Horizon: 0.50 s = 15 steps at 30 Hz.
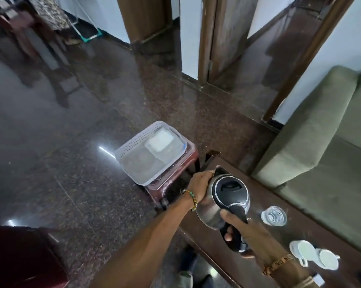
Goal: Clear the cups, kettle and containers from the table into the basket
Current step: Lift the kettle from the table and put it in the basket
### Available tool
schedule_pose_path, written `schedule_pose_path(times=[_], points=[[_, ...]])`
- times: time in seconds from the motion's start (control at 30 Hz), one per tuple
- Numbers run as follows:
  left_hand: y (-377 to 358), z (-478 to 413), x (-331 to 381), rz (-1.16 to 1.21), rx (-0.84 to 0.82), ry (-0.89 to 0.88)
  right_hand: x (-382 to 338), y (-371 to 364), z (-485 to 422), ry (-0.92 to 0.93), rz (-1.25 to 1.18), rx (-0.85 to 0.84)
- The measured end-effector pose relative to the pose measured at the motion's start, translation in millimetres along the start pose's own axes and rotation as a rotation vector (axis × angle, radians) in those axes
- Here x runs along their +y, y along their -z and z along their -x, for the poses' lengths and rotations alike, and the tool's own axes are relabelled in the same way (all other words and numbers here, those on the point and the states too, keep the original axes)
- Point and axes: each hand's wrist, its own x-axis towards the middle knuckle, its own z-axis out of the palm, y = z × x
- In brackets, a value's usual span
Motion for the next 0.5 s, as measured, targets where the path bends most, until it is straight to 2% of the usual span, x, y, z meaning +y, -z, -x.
schedule_pose_path(times=[0.27, 0.5], points=[[81, 19, 5, 0.161, 0.21, 0.023, -30, -55, -6, 0.142, 0.189, -0.038], [183, -17, 20, 0.303, 0.303, 0.062, -107, -120, -52, 0.227, 0.305, -0.028]])
